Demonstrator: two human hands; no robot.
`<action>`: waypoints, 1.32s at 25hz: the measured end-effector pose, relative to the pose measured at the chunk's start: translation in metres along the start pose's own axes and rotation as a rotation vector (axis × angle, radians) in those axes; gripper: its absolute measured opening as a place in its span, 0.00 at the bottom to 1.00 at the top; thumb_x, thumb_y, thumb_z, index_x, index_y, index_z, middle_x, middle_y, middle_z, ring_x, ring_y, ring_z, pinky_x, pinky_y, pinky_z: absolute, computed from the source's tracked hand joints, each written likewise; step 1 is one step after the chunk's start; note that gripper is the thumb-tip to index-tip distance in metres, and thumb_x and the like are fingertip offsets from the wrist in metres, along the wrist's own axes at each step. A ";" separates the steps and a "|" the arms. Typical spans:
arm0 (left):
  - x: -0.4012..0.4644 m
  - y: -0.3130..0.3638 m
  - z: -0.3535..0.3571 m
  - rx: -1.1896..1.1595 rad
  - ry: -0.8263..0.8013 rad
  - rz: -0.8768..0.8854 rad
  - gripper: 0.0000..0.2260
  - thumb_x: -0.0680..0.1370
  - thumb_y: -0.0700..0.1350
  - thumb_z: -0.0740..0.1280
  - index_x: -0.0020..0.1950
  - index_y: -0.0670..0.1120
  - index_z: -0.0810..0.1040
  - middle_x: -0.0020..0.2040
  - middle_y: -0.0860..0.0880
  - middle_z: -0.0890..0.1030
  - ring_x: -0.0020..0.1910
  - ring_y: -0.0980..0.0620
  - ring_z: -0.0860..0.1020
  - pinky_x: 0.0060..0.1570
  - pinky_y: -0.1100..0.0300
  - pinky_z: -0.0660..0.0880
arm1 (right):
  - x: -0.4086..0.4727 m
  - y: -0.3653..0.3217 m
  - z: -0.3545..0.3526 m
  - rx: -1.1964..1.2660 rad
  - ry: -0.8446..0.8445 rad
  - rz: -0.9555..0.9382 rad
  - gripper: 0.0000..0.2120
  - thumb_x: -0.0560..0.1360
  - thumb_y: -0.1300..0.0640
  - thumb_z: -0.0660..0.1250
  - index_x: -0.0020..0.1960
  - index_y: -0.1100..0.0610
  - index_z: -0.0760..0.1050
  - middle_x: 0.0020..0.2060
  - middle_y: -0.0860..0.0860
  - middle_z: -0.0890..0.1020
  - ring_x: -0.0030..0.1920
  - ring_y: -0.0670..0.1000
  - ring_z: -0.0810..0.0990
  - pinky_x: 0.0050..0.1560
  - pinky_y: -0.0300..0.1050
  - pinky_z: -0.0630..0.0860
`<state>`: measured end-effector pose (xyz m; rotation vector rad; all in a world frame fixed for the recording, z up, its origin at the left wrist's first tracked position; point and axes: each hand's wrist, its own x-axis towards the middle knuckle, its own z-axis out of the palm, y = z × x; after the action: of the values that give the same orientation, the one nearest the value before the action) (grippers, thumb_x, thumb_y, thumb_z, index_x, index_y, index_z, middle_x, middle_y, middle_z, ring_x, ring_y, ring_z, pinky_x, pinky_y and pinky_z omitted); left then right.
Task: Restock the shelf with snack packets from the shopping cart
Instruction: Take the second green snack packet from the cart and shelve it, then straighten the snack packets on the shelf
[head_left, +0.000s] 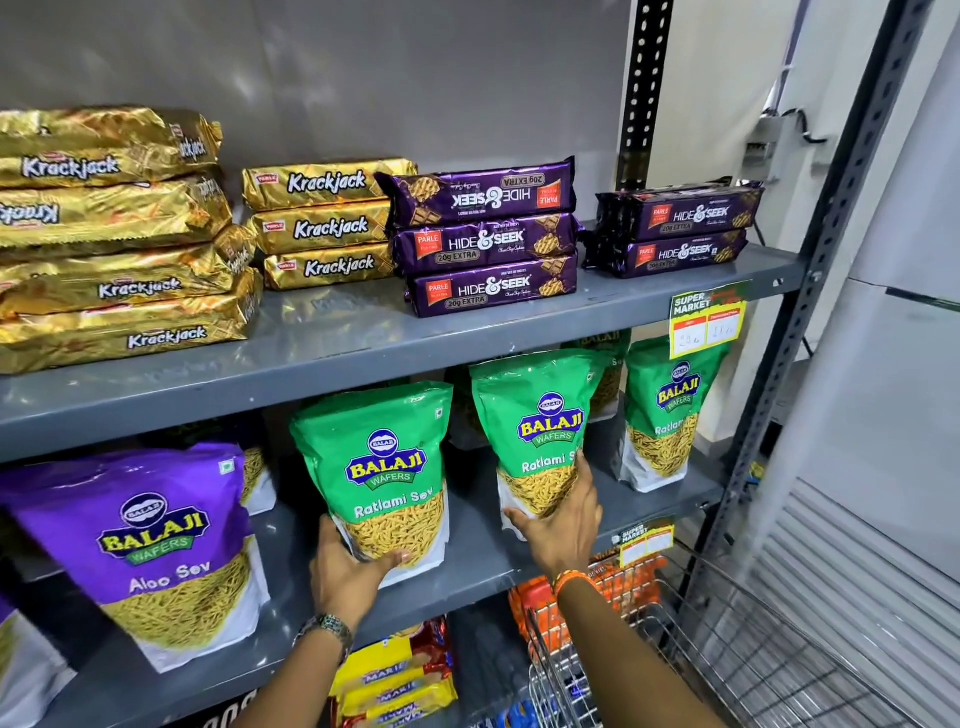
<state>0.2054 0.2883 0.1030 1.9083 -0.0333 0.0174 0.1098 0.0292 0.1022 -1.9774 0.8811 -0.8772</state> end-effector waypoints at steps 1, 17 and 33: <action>0.000 0.000 0.000 -0.001 -0.003 -0.005 0.36 0.53 0.45 0.85 0.52 0.60 0.69 0.51 0.49 0.85 0.51 0.44 0.85 0.53 0.42 0.82 | 0.000 0.000 0.000 0.004 -0.004 0.003 0.62 0.54 0.43 0.85 0.78 0.52 0.53 0.68 0.59 0.75 0.68 0.61 0.72 0.72 0.60 0.65; -0.007 0.006 0.000 -0.001 0.011 0.004 0.36 0.53 0.42 0.85 0.53 0.57 0.68 0.51 0.48 0.85 0.50 0.44 0.85 0.53 0.46 0.82 | -0.002 -0.007 -0.005 0.091 -0.023 0.017 0.64 0.54 0.48 0.87 0.79 0.56 0.53 0.74 0.58 0.69 0.74 0.62 0.67 0.75 0.59 0.60; -0.041 -0.034 -0.212 -0.375 0.386 -0.149 0.14 0.79 0.34 0.67 0.62 0.47 0.72 0.58 0.44 0.76 0.58 0.48 0.75 0.61 0.51 0.70 | -0.189 -0.148 0.094 0.598 -0.856 -0.063 0.22 0.79 0.61 0.69 0.71 0.53 0.69 0.69 0.49 0.75 0.71 0.46 0.74 0.70 0.40 0.72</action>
<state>0.1664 0.5006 0.1398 1.5018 0.3434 0.2604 0.1275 0.2842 0.1356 -1.5952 0.0415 -0.2054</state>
